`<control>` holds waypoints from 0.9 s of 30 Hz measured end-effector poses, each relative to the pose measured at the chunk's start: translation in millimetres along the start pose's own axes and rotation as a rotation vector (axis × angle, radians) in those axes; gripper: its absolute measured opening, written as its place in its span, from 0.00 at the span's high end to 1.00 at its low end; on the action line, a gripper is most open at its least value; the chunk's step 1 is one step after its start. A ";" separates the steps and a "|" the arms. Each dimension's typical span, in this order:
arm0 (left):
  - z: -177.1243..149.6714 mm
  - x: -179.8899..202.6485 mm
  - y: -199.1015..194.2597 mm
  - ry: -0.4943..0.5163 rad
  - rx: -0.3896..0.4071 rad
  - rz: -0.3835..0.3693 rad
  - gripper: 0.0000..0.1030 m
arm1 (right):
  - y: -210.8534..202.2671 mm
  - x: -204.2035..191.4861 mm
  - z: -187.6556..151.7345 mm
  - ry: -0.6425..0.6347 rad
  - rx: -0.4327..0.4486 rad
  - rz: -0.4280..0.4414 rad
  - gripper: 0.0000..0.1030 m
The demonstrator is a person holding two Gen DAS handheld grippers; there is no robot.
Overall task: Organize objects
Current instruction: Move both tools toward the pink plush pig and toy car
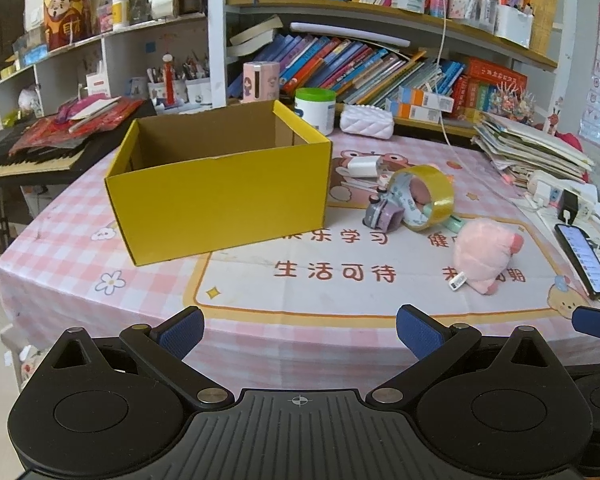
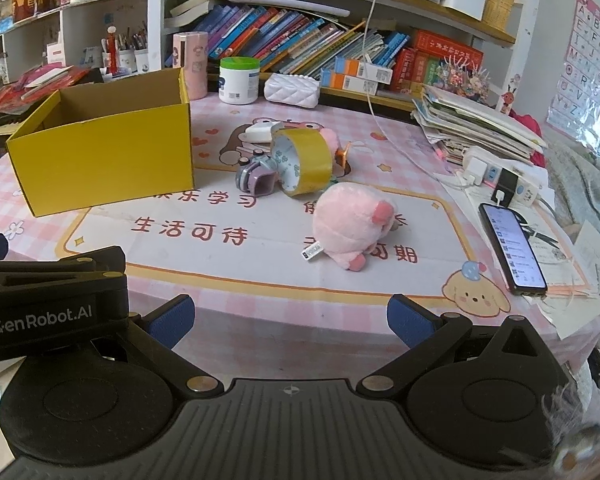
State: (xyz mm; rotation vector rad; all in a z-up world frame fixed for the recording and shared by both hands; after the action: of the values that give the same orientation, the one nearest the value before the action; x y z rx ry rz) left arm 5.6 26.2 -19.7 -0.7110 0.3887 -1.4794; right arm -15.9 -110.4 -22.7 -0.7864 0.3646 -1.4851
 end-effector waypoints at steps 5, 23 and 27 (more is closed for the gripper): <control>0.0 9.1 5.8 0.001 -0.010 -0.008 0.00 | 3.3 9.1 -1.4 0.009 -0.003 -0.003 0.00; 12.3 49.0 32.5 -0.071 -0.010 0.025 0.00 | 46.9 73.3 10.4 0.032 -0.023 0.052 0.00; 16.5 51.3 36.6 -0.110 0.004 0.064 0.00 | 60.4 89.1 16.7 0.043 -0.020 0.064 0.00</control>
State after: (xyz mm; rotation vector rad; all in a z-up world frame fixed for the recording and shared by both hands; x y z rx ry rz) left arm 48.3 -22.9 -21.6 -0.7667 0.3217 -1.3743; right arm 48.3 -198.2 -29.2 -0.7536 0.4335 -1.4420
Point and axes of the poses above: each gripper's, at about its wrist camera, not at the fingertips, and y roughly the way its jaws point, x to its right, z to its top, the point moved 3 cm from there along y, roughly the way its jaws point, and after that the axes turned 11 degrees about -y, right-handed, at the moved point
